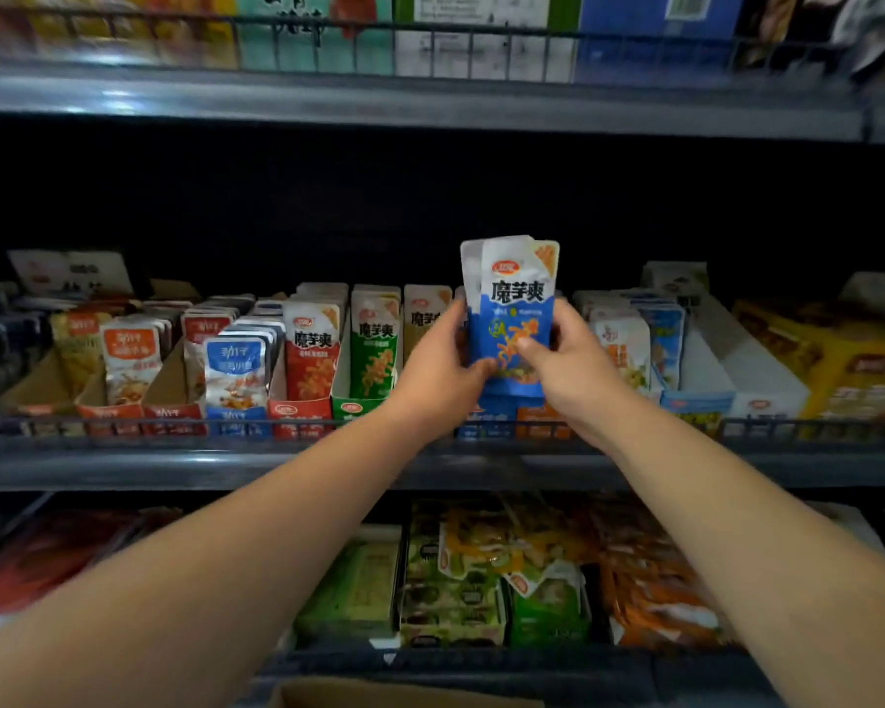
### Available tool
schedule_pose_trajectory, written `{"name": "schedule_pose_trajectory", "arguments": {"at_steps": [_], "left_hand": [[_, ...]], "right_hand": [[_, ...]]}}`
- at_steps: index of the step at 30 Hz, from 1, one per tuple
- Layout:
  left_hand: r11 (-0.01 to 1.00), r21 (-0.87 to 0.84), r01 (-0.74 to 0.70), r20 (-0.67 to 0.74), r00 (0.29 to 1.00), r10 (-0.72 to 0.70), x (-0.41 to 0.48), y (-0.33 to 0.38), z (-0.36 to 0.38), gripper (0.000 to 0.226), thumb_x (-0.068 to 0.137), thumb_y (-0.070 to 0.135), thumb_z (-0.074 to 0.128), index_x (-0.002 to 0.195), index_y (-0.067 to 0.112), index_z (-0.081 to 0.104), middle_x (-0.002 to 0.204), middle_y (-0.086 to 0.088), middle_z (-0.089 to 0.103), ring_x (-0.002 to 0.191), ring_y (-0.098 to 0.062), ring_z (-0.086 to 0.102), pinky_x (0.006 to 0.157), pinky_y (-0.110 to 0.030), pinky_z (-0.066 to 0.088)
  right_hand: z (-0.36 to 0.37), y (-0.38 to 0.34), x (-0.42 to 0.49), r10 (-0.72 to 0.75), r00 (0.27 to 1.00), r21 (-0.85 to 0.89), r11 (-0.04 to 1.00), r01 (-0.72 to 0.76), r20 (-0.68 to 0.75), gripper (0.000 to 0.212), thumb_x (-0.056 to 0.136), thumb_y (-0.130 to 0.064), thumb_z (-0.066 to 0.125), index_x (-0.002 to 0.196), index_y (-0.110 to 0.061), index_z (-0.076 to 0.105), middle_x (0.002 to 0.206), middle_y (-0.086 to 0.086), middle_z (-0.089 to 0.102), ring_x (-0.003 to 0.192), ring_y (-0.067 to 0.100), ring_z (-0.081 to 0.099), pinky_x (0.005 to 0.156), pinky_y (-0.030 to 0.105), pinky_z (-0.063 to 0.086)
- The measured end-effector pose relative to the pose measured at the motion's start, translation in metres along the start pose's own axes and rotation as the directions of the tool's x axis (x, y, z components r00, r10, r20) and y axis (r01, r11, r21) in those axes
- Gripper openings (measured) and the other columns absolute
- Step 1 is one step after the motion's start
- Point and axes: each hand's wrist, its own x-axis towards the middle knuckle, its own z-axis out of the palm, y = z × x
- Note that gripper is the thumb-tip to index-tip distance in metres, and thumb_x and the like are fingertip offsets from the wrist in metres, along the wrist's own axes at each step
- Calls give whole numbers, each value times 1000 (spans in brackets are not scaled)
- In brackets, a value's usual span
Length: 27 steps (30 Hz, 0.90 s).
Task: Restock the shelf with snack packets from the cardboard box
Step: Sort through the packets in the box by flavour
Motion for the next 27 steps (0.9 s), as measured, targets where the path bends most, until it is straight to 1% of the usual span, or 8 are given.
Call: {"name": "schedule_pose_trajectory", "arguments": {"at_steps": [3, 6, 8, 11, 15, 20, 25, 27], "left_hand": [[988, 152, 2, -5, 1000, -2, 25, -3, 3, 64, 97, -4, 58, 150, 26, 39, 133, 6, 62, 118, -7, 58, 92, -26, 50], [967, 253, -16, 11, 1000, 13, 32, -12, 7, 71, 95, -6, 54, 153, 28, 32, 135, 2, 62, 115, -12, 60, 85, -27, 49], [953, 300, -36, 3, 999, 37, 32, -19, 9, 69, 94, -5, 56, 152, 25, 32, 131, -1, 64, 107, -13, 62, 81, -29, 51], [925, 375, -55, -27, 997, 71, 30, -30, 11, 72, 94, -3, 58, 155, 20, 27, 128, -6, 65, 108, -22, 66, 83, -41, 59], [900, 434, -35, -62, 996, 69, 30, -38, 10, 71, 95, 4, 57, 155, 24, 25, 126, -5, 64, 107, -25, 65, 82, -49, 60], [853, 519, -45, -47, 996, 81, 29, -41, 7, 81, 94, 4, 60, 158, 24, 16, 121, -7, 65, 103, -26, 67, 79, -50, 60], [823, 562, -80, -20, 994, 111, 28, -50, 9, 84, 90, 3, 63, 159, 18, 17, 124, -10, 66, 109, -33, 64, 87, -53, 56], [820, 565, -91, -4, 994, 114, 27, -54, 9, 81, 90, 4, 64, 157, 17, 21, 124, -10, 65, 112, -34, 63, 90, -53, 54]], "right_hand": [[3, 3, 32, -49, 998, -164, 986, 42, -38, 40, 101, -10, 56, 139, -20, 49, 130, 0, 62, 116, 20, 61, 96, 44, 55], [8, 14, 47, -36, 997, -199, 980, 23, -62, 45, 99, -7, 58, 141, -17, 47, 134, 5, 60, 121, 22, 58, 99, 42, 51], [11, 24, 50, -38, 997, -186, 982, 25, -65, 46, 99, -5, 58, 142, -17, 47, 132, 6, 61, 120, 22, 59, 97, 40, 52], [16, 35, 49, -57, 996, -191, 981, 43, -69, 46, 100, -5, 54, 143, -19, 46, 132, 3, 61, 118, 19, 60, 82, 23, 54], [21, 43, 49, -87, 994, -163, 984, 75, -70, 49, 101, -4, 52, 146, -22, 44, 137, 4, 59, 121, 21, 60, 99, 42, 54], [24, 46, 46, -83, 996, -138, 987, 78, -33, 49, 100, 1, 50, 142, -24, 43, 133, -1, 59, 119, 18, 61, 96, 42, 56], [16, 53, 41, -113, 993, -334, 935, 117, 31, 45, 99, -3, 52, 138, -23, 40, 128, -5, 56, 117, 13, 55, 97, 35, 51], [9, 57, 43, -104, 993, -477, 871, 115, 49, 41, 97, -11, 58, 132, -24, 41, 126, -1, 56, 114, 16, 54, 96, 38, 50]]}}
